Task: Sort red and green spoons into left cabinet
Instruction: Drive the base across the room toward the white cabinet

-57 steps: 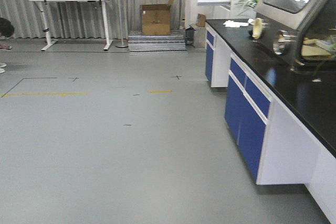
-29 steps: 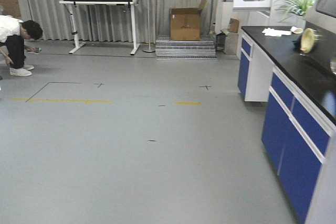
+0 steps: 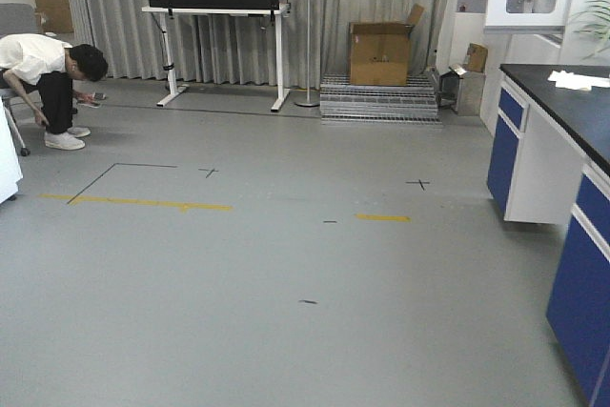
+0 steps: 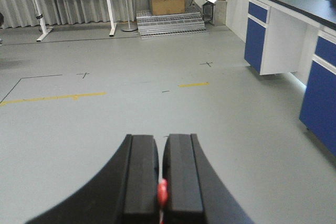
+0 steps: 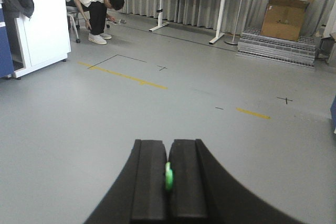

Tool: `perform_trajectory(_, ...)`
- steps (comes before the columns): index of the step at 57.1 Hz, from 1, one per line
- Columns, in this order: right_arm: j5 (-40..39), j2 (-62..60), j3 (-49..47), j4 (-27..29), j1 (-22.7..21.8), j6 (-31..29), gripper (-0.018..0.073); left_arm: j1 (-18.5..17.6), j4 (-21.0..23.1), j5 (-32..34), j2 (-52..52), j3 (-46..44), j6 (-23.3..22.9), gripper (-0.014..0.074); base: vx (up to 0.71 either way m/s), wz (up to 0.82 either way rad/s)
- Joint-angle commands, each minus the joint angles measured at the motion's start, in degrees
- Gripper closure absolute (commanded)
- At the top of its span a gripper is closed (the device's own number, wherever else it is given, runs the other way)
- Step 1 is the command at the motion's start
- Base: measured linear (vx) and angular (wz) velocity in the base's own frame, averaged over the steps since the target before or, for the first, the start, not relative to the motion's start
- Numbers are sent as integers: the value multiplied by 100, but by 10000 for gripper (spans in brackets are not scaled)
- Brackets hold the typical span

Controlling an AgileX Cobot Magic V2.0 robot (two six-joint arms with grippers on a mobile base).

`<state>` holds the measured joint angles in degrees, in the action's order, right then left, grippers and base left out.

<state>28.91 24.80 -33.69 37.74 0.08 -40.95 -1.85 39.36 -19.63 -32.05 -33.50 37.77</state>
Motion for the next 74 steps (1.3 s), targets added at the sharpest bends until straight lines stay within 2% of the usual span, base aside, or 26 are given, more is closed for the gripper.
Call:
perform_trajectory(1, -388, 34, -160, 142, -22, -60, 562, -45, 142, 337, 6, -158, -50, 597, 59, 7)
perform_trajectory(74, -388, 34, -160, 142, -22, -60, 562, -45, 142, 337, 6, -158, -50, 597, 62, 3)
